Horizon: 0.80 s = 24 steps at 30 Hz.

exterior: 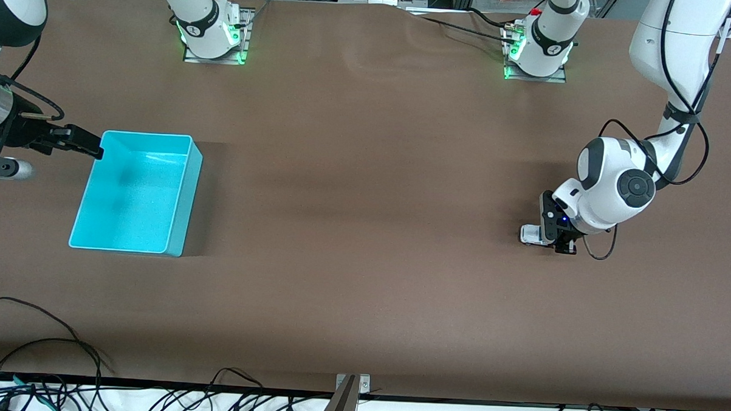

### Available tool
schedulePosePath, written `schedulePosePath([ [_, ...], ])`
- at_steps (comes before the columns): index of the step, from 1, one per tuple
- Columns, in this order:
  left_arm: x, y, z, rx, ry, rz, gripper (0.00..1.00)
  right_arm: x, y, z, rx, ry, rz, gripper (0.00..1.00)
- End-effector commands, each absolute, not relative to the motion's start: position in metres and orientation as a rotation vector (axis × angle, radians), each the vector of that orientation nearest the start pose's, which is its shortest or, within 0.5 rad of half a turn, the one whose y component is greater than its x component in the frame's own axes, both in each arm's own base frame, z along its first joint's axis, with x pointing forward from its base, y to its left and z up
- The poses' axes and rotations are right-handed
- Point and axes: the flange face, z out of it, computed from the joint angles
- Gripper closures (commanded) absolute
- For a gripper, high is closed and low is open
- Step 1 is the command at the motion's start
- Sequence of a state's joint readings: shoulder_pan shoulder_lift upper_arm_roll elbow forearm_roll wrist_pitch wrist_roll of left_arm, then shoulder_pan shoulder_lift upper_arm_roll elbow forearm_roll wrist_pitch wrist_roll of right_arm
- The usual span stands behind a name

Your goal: Wind and store white jeep toy

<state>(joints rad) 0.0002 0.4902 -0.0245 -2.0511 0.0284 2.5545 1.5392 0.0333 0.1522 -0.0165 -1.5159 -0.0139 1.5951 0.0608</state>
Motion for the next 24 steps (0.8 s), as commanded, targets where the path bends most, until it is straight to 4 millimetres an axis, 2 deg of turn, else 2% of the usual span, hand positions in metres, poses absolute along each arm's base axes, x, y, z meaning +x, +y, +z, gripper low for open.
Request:
schedulePosePath([
  [1, 0.597, -0.007, 0.177, -2.18, 2.26, 0.028, 1.0, 0.593, 0.012, 0.568, -3.143, 0.06, 0.101, 0.0],
  [5, 0.595, -0.002, 0.168, -2.189, 2.263, 0.048, 1.0, 0.593, 0.011, 0.568, -3.14, 0.063, 0.101, 0.0],
  [16, 0.594, 0.054, 0.148, -2.243, 2.238, 0.071, 1.0, 0.592, 0.012, 0.568, -3.135, 0.063, 0.104, 0.0],
  [24, 0.588, 0.097, 0.145, -2.252, 2.241, 0.074, 1.0, 0.592, 0.013, 0.568, -3.135, 0.061, 0.104, 0.0],
])
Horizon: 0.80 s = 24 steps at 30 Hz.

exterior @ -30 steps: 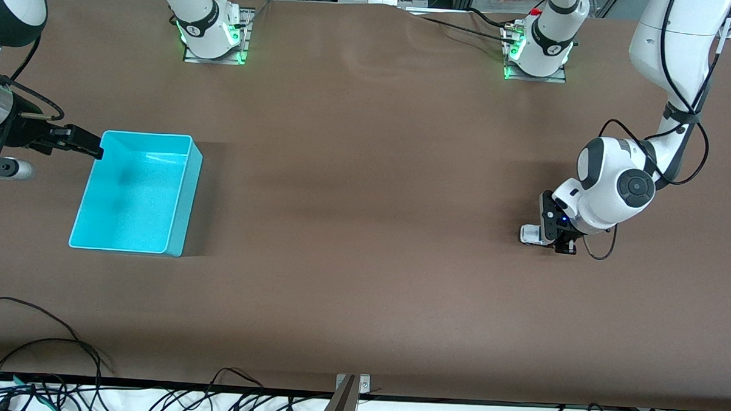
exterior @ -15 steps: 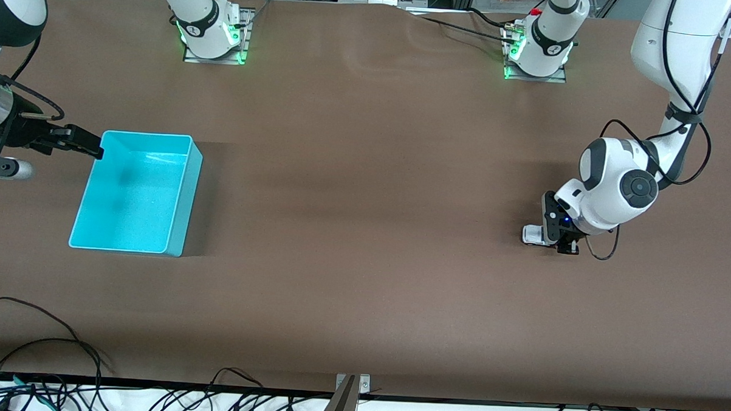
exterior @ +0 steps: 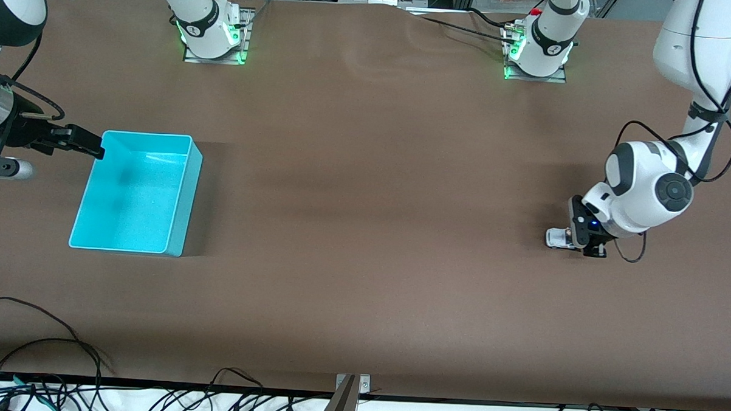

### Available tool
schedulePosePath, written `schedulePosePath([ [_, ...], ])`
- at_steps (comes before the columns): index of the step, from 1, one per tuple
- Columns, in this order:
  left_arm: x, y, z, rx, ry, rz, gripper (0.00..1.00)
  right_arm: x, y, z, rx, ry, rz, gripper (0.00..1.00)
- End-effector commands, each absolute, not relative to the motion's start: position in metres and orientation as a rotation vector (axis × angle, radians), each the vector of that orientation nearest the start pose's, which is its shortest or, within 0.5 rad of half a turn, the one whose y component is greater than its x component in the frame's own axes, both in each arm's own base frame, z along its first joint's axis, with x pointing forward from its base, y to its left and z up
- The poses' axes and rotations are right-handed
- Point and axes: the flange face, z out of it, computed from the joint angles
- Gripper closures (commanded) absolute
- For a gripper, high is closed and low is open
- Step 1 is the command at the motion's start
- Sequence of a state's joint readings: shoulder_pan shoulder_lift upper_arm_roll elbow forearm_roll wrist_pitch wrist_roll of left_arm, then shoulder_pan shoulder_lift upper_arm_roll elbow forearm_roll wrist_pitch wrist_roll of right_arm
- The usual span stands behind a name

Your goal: Wind and store white jeep toy

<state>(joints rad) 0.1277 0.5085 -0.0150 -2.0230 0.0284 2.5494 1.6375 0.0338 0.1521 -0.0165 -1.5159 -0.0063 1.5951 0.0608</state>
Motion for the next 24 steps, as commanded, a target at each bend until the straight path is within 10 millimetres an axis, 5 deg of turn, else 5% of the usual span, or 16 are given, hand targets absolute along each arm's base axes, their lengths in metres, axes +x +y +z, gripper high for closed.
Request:
schedulePosePath([
  [1, 0.586, 0.104, 0.144, -2.255, 2.238, 0.073, 1.0, 0.592, 0.013, 0.568, -3.135, 0.061, 0.104, 0.0],
  [11, 0.576, 0.176, 0.119, -2.309, 2.214, 0.081, 1.0, 0.592, 0.013, 0.568, -3.135, 0.061, 0.106, 0.0],
  [24, 0.563, 0.254, 0.12, -2.272, 2.231, 0.053, 1.0, 0.592, 0.012, 0.568, -3.134, 0.063, 0.106, 0.0],
])
